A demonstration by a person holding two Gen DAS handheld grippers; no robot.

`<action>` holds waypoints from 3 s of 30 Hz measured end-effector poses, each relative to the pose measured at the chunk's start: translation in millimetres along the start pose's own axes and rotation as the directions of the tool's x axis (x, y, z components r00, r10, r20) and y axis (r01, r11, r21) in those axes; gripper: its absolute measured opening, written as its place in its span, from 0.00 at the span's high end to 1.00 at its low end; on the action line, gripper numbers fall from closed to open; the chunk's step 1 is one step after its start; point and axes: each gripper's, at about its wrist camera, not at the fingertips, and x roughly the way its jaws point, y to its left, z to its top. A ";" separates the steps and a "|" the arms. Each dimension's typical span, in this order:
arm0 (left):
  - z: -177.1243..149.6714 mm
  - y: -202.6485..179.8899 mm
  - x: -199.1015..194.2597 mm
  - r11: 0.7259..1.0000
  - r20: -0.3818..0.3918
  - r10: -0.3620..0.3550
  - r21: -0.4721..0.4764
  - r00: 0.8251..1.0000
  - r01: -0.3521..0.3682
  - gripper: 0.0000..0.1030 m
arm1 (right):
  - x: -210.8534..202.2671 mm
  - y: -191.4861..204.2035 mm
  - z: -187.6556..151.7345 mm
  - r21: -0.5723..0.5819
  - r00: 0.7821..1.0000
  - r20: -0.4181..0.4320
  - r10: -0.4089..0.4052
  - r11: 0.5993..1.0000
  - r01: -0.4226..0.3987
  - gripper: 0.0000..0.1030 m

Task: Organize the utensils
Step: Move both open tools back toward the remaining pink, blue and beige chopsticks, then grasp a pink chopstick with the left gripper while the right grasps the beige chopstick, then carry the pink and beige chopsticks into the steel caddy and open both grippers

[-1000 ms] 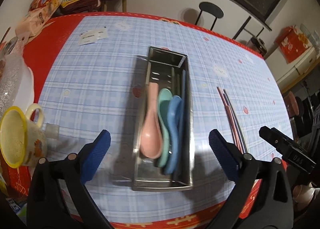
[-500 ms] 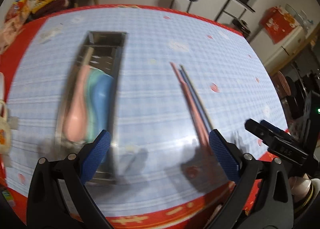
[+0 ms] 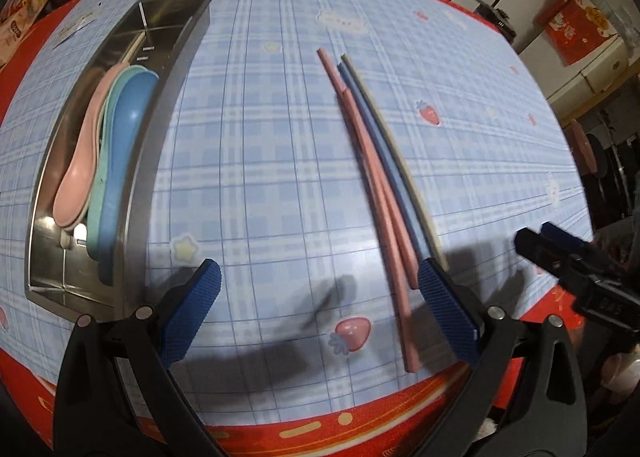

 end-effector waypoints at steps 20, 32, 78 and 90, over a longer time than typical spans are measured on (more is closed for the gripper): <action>5.2 -26.3 38.2 0.984 -0.027 0.152 0.097 0.988 -0.149 0.06 | 7.4 -17.7 4.4 -0.028 1.000 -0.024 0.015 0.999 -0.016 0.06; 13.8 -31.7 47.7 0.973 -0.019 0.194 0.132 0.981 -0.190 0.05 | 13.9 -5.9 6.4 -0.071 0.997 -0.044 0.060 0.996 -0.063 0.07; 12.2 28.4 16.4 0.993 0.038 0.080 0.080 0.996 -0.083 0.86 | 68.1 90.8 25.5 -0.421 0.999 -0.012 0.035 0.906 -0.036 0.92; 13.3 29.3 16.5 0.993 0.030 0.071 0.095 0.997 -0.074 0.86 | 67.7 71.6 35.2 -0.245 0.991 -0.065 0.118 0.961 -0.131 0.92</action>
